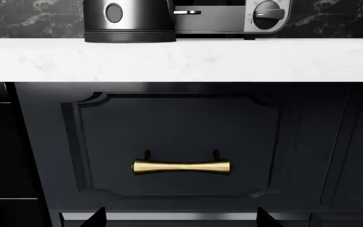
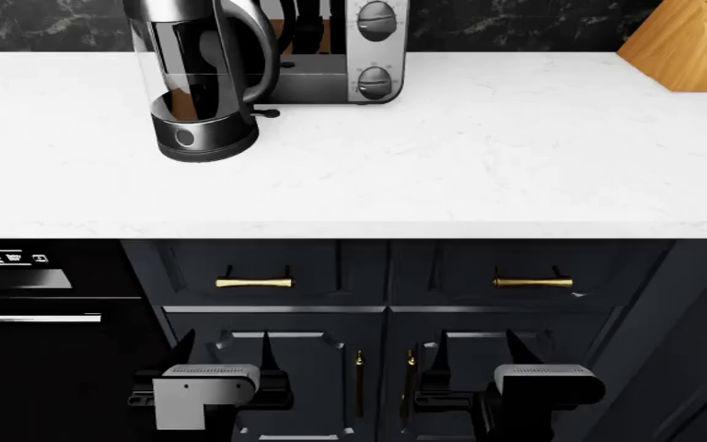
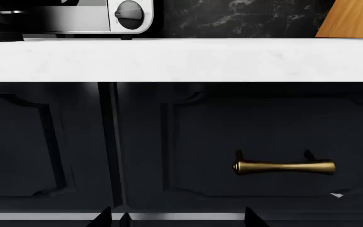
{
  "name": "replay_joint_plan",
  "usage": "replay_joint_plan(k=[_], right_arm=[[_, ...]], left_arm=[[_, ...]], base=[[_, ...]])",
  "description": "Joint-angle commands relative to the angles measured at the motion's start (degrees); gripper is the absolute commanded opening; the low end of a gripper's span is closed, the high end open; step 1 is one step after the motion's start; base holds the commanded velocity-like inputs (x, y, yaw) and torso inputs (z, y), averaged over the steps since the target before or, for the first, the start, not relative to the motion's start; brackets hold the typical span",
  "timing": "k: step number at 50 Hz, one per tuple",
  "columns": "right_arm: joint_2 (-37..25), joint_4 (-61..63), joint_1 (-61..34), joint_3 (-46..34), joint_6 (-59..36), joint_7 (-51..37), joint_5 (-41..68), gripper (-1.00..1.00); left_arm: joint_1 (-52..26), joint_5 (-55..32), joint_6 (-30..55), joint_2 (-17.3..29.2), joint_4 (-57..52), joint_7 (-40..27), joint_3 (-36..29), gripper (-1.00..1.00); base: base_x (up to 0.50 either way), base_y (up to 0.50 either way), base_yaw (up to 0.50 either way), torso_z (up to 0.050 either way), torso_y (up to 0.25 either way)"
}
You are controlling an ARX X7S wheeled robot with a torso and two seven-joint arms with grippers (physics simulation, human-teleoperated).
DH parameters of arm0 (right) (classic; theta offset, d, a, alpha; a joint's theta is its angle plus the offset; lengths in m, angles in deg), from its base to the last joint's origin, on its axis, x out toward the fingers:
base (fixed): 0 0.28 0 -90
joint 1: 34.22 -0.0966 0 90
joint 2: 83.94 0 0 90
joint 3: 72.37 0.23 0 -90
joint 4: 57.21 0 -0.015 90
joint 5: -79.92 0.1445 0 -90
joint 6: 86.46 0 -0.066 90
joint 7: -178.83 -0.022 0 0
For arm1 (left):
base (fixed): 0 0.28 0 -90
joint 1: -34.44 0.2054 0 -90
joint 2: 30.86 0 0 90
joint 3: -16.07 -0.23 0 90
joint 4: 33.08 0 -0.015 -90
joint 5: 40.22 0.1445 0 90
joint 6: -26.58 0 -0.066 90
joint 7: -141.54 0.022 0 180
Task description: Press down the lever to turn on the electric kettle.
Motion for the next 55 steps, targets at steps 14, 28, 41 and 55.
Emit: replay_joint_plan(k=[14, 28, 41, 55], right_arm=[[-3.36, 5.06, -0.13, -3.90, -5.99, -4.13, 0.78, 1.00], [-7.20, 32.71, -10.62, -1.50, -33.25, -3.80, 5.94, 1.00], [-9.23, 34.00, -28.42, -2.59, -52.59, -2.99, 8.54, 1.00], [-9.64, 26.07, -41.94, -3.93, -59.65, -2.51, 9.37, 1.00]], left_arm=[[0.39, -3.07, 2.17, 3.41, -4.21, -4.00, -2.20, 1.00], [-11.16, -8.85, 37.28, 9.89, -38.73, -3.83, 1.18, 1.00], [-31.23, -19.05, 60.90, 9.68, -37.27, -2.77, 7.94, 1.00], [-42.95, -21.01, 66.81, 11.71, -30.76, -2.46, 9.51, 1.00]], base=[[0.00, 0.00, 0.00, 0.000, 0.000], [0.00, 0.00, 0.00, 0.000, 0.000], [0.00, 0.00, 0.00, 0.000, 0.000], [0.00, 0.00, 0.00, 0.000, 0.000]])
